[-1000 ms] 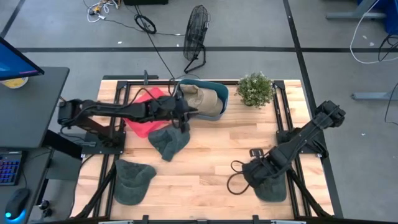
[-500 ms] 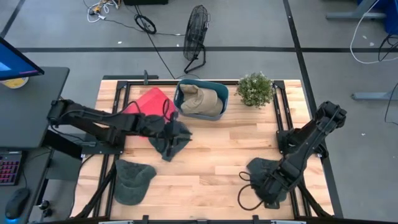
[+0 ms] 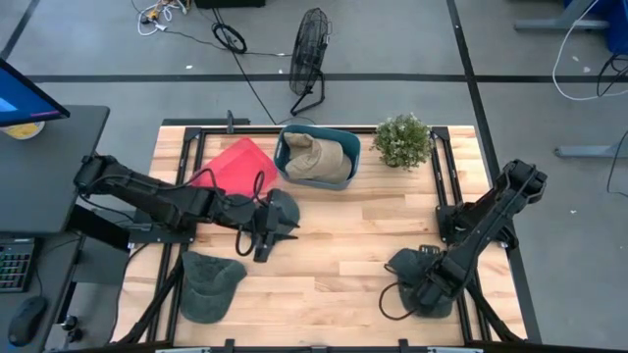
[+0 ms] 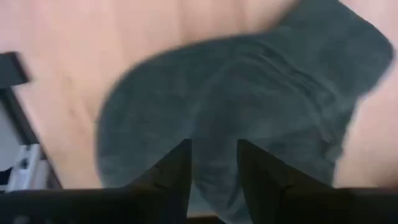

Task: Pick & Place hat
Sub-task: Put the right black cap into the pink bin

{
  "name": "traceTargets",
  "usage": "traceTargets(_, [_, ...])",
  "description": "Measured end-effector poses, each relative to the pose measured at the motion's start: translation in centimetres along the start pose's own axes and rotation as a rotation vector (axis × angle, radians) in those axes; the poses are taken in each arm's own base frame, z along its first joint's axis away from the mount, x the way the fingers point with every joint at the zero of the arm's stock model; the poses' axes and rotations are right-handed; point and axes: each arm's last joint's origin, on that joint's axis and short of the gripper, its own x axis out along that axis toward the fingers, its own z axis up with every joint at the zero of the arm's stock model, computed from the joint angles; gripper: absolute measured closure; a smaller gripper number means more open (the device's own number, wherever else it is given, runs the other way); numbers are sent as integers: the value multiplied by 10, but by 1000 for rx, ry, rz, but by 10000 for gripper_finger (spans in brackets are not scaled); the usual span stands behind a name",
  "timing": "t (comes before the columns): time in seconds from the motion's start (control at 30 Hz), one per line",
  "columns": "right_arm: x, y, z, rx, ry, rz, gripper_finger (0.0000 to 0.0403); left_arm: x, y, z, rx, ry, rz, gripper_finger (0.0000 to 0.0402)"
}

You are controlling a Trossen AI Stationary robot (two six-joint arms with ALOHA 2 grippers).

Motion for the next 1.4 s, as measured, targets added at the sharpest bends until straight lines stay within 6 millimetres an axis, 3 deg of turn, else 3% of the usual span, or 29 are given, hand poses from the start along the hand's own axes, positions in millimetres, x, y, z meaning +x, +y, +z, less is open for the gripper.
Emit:
traceTargets(0.23, [9, 1, 1, 42, 36, 81, 271, 0, 2, 0, 27, 2, 11, 255])
traceTargets(0.47, [29, -12, -6, 73, 72, 21, 271, 0, 2, -2, 39, 23, 9, 257])
traceTargets(0.7, [15, -6, -1, -5, 84, 59, 270, 1, 2, -4, 39, 39, 10, 257])
traceTargets(0.9, [3, -11, -3, -15, 79, -69, 270, 1, 2, -4, 38, 39, 10, 257])
traceTargets(1.4, [40, -15, -8, -2, 141, 102, 275, 1, 2, -4, 36, 39, 10, 257])
